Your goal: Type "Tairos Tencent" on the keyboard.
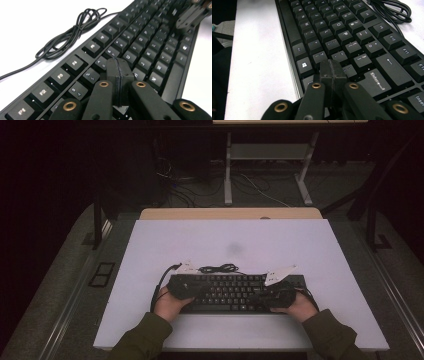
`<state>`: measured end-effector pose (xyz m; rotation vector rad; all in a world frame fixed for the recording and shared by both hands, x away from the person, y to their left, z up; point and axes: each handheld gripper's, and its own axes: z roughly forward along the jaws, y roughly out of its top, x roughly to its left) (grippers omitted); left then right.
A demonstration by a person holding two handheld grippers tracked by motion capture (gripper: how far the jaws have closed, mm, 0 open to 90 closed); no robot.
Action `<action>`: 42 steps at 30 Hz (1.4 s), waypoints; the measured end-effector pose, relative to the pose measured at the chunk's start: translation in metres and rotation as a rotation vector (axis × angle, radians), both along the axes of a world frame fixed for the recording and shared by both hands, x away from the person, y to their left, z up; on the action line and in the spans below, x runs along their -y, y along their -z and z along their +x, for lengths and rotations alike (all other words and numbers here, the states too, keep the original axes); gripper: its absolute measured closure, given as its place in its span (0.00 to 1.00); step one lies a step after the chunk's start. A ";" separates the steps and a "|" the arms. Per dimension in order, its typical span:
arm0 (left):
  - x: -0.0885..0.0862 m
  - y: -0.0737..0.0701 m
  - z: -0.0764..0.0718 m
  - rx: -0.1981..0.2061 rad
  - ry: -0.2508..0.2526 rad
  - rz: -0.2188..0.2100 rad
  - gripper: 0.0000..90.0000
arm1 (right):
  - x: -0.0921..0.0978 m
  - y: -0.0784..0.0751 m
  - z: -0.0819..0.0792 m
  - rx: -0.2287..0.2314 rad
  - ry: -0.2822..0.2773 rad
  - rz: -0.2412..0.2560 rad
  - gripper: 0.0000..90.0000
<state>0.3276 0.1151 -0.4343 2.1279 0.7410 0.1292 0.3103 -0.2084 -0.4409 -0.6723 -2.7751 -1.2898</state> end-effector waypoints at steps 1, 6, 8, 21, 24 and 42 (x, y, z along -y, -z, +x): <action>-0.001 0.000 0.000 -0.003 -0.004 -0.009 0.98 | 0.000 0.000 0.000 0.000 0.000 0.000 0.99; -0.007 -0.003 -0.001 0.006 -0.017 -0.027 0.90 | 0.000 0.000 0.000 0.002 0.000 -0.002 0.99; -0.010 -0.004 -0.002 0.007 -0.022 -0.039 0.84 | 0.000 0.000 0.000 0.003 0.000 -0.003 0.99; -0.025 -0.004 -0.012 0.042 -0.032 -0.027 0.37 | 0.000 0.000 0.000 0.004 -0.001 -0.004 0.99; -0.029 -0.005 -0.013 0.041 -0.042 -0.038 0.36 | 0.000 0.000 0.000 0.004 -0.001 -0.004 0.99; -0.041 -0.004 -0.020 0.032 -0.045 -0.062 0.37 | 0.004 -0.009 0.008 0.000 0.040 0.091 0.88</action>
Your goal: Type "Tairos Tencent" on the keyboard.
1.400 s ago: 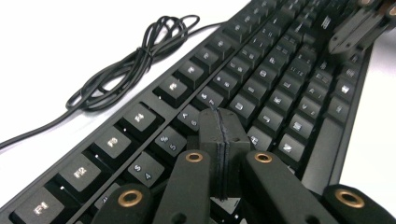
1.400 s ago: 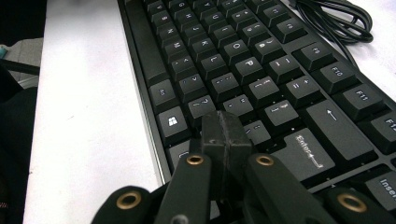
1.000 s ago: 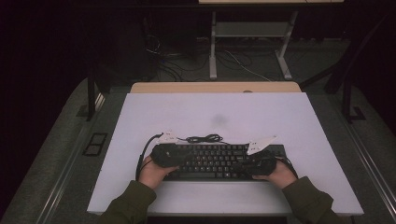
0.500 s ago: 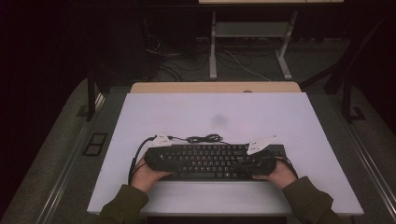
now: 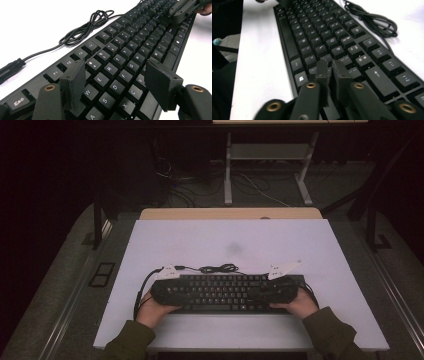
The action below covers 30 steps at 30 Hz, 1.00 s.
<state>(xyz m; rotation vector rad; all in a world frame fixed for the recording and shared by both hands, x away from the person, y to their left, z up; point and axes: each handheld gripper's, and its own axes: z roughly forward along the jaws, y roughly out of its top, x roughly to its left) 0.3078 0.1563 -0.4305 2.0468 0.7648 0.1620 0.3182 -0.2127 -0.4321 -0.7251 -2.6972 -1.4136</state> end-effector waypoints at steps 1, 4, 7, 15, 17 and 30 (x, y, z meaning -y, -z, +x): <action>-0.001 0.000 -0.001 -0.001 -0.003 0.000 0.37 | 0.000 0.000 0.001 -0.003 0.002 0.009 0.86; -0.003 0.000 -0.002 0.001 -0.006 -0.002 0.39 | -0.002 -0.001 0.004 -0.003 0.020 0.021 0.79; -0.004 0.000 -0.002 0.001 -0.013 -0.002 0.43 | -0.004 -0.001 0.007 -0.003 0.037 0.036 0.71; -0.006 0.001 0.000 0.007 -0.030 0.003 0.60 | -0.015 -0.002 0.018 0.000 0.082 0.089 0.47; -0.007 0.001 0.001 0.008 -0.033 0.005 0.65 | -0.018 -0.002 0.020 0.002 0.094 0.098 0.43; -0.004 0.001 0.006 0.001 -0.029 0.002 0.95 | -0.040 0.000 0.031 0.012 0.120 0.119 0.37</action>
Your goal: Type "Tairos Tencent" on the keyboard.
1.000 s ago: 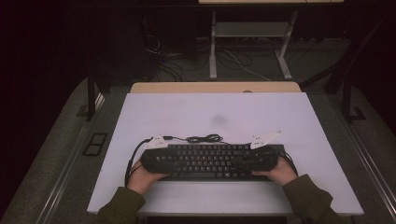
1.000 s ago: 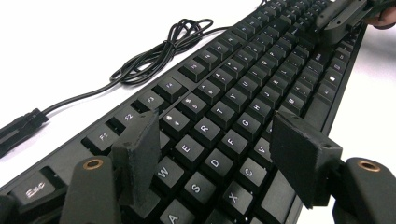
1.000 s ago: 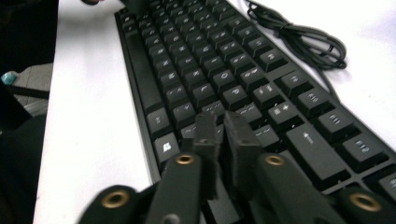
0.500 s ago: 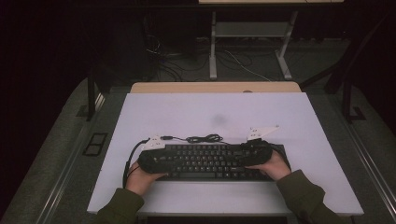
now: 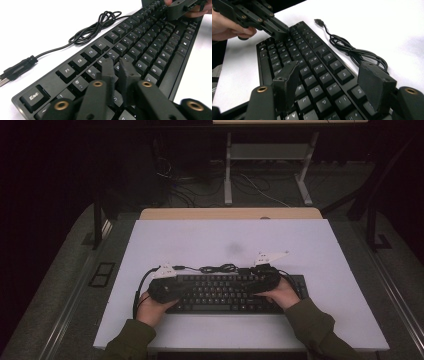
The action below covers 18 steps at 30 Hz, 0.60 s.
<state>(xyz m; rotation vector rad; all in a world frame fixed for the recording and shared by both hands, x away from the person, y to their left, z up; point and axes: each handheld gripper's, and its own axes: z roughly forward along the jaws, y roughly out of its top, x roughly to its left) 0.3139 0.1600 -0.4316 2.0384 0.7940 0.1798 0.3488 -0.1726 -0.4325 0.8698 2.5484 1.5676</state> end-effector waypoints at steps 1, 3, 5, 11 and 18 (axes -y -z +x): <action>0.000 0.000 0.001 0.002 0.005 0.005 0.97 | -0.001 0.000 0.001 0.002 0.001 0.002 0.36; 0.002 0.001 0.002 -0.001 0.002 0.005 0.98 | -0.004 0.000 0.001 0.008 -0.002 0.007 0.36; 0.004 0.001 0.004 -0.004 0.004 0.008 0.99 | -0.005 0.001 0.000 0.005 -0.006 0.001 0.36; 0.008 0.004 0.006 -0.007 0.005 0.024 0.99 | -0.005 0.002 0.000 0.008 -0.006 -0.003 0.36; 0.009 0.007 0.008 -0.016 0.006 0.036 0.99 | -0.006 0.001 -0.001 0.007 -0.006 0.000 0.35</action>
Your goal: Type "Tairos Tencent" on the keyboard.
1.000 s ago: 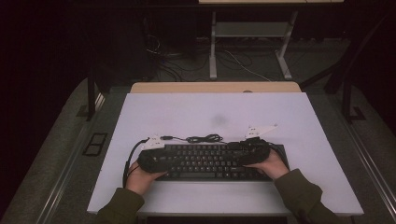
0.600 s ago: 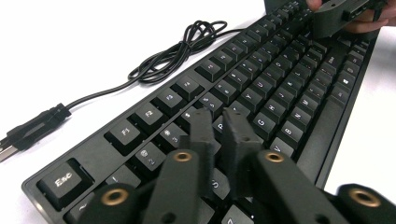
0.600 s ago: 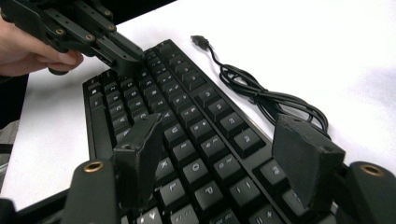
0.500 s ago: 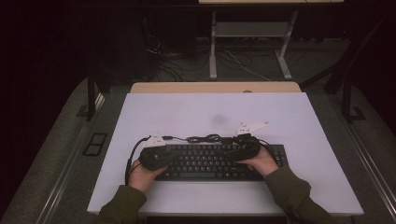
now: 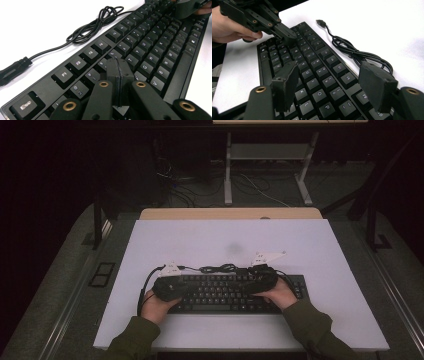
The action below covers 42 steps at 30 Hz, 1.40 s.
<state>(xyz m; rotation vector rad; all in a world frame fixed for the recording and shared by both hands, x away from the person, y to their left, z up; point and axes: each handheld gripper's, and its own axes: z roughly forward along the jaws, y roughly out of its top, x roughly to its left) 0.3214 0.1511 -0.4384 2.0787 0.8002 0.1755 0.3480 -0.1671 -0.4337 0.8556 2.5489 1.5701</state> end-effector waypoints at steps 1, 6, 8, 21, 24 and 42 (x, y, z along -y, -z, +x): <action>0.001 0.001 0.000 -0.003 0.001 0.005 0.99 | 0.000 0.000 0.000 0.000 -0.001 0.000 0.35; 0.002 0.003 0.000 -0.006 -0.002 0.016 0.99 | 0.000 0.000 0.000 0.001 -0.004 0.001 0.35; 0.002 0.002 0.000 -0.004 0.003 0.019 0.99 | 0.000 -0.001 -0.001 0.005 -0.006 -0.004 0.35; -0.002 -0.004 -0.003 0.002 0.000 -0.015 0.94 | 0.003 -0.004 -0.001 0.001 -0.003 0.012 0.36; -0.003 -0.005 -0.005 0.009 -0.002 -0.016 0.89 | 0.003 -0.004 -0.001 0.000 -0.004 0.010 0.37; -0.011 -0.009 -0.010 0.017 -0.023 -0.048 0.46 | 0.000 -0.013 -0.005 -0.009 -0.021 0.012 0.72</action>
